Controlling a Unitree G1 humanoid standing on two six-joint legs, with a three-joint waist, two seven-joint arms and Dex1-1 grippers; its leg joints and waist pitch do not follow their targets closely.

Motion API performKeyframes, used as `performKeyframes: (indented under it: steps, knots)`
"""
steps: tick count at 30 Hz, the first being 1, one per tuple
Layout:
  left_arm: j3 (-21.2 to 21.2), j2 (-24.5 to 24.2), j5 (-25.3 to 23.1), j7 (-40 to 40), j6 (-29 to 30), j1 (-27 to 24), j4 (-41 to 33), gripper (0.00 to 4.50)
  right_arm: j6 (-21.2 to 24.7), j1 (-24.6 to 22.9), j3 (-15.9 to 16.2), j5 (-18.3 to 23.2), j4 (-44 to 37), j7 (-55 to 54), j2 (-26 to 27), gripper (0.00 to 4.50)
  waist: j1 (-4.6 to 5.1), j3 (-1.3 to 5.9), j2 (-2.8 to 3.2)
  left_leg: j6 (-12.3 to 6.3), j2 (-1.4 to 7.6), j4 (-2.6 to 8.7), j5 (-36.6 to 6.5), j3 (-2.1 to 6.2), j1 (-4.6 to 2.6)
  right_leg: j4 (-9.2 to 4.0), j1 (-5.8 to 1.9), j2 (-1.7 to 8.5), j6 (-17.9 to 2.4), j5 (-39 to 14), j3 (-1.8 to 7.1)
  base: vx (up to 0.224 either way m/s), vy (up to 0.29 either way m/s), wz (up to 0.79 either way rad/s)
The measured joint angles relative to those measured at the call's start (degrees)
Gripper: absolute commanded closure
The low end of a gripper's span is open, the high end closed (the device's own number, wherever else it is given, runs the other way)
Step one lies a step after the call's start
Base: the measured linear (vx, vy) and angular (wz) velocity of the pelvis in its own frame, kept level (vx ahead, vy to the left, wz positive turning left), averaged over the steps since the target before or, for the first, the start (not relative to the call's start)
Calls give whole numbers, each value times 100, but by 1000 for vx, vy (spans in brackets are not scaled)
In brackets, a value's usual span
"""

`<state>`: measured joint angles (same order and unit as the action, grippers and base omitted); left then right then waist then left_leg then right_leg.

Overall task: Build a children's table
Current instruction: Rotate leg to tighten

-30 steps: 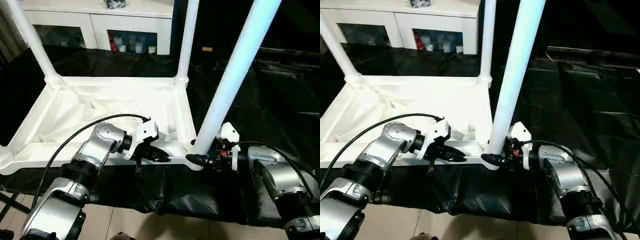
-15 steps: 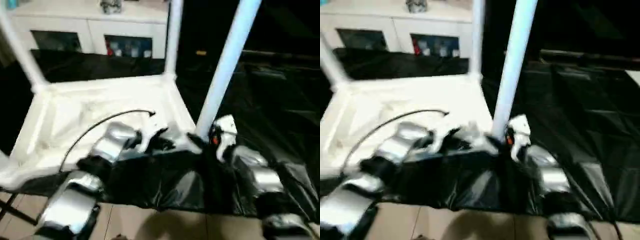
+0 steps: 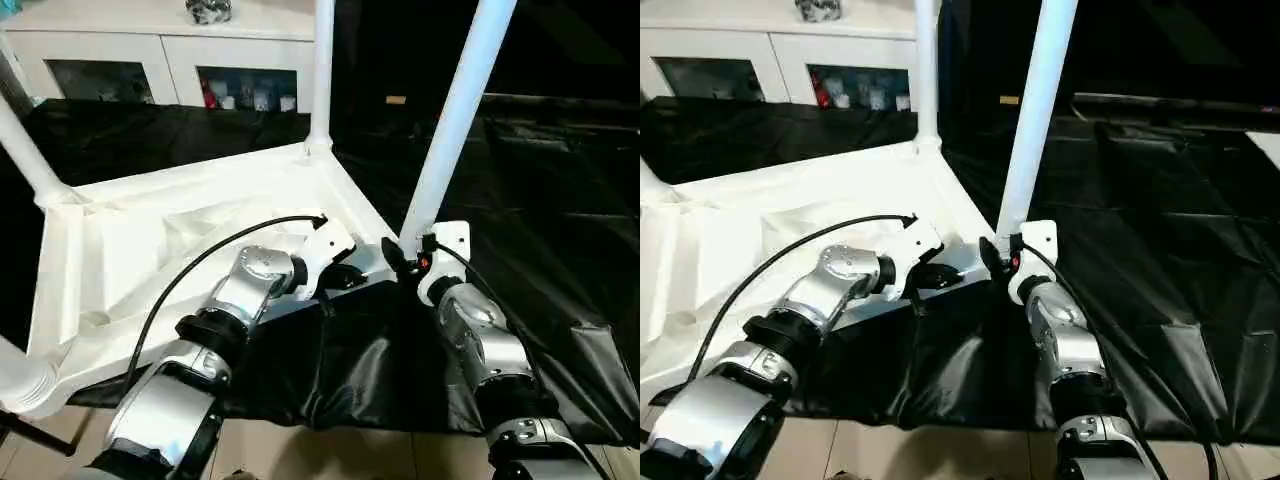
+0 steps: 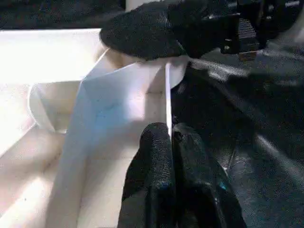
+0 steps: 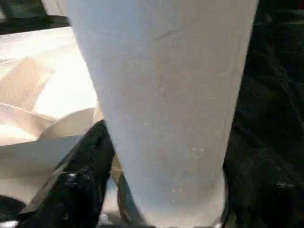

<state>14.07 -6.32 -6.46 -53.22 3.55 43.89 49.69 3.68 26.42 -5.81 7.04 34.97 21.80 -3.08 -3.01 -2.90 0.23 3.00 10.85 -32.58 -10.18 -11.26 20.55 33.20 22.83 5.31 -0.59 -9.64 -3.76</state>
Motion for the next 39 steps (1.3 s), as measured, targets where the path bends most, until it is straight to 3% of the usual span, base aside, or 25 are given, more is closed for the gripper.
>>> performKeyframes:
  steps: [3, 9, 16, 23, 25, 32, 39]
  knots:
    - [2, -117, 17, -242, -96, -84, -150, 450, 44, -51, 98, 9, -110, 403, -152, 52, -4, 0, 0, -3, 14, 15, 2, 0, 21, 3, 26, -10, 2, -1, -14, 0, 0, 0]
    - [39, -488, 250, -1081, -95, -317, -508, 450, -147, -210, 540, 87, -178, 1853, -702, 52, -69, -2, 4, -7, 18, 2, 5, -1, 44, 4, 41, -9, 0, -1, -17, 0, 0, 0]
    - [172, -836, 354, -1910, -140, -400, -674, 450, 178, -363, 995, 268, -559, 3668, -1527, 52, -208, -5, 1, -2, 18, -28, 1, -11, 44, 9, 30, -3, -13, 9, -7, 0, 0, 0]
    - [239, -922, 434, -2303, -105, -444, -745, 450, 300, -358, 1146, 388, -577, 4500, -1848, 123, -279, -5, -1, -1, 19, -37, 1, -9, 47, 22, 31, -1, -13, 9, -8, 0, 0, 0]
    - [250, -930, 439, -2365, -105, -443, -745, 450, 303, -358, 1157, 389, -576, 4570, -1880, 123, -286, -5, -1, -1, 19, -39, 1, -9, 47, 22, 31, -1, -13, 9, -8, 0, 0, 0]
    - [269, -922, 441, -2425, -106, -443, -745, 450, 360, -370, 1198, 439, -611, 4625, -1966, 193, -320, -5, -1, -1, 19, -44, 1, -8, 47, 28, 31, -1, -13, 9, -8, 0, 0, 0]
    - [260, -874, 442, -2328, -154, -439, -686, 450, 318, -396, 1181, 430, -606, 4610, -1969, 202, -342, -3, 3, -1, 19, -48, 1, -7, 46, 30, 30, 0, -13, 9, -8, 0, 0, 0]
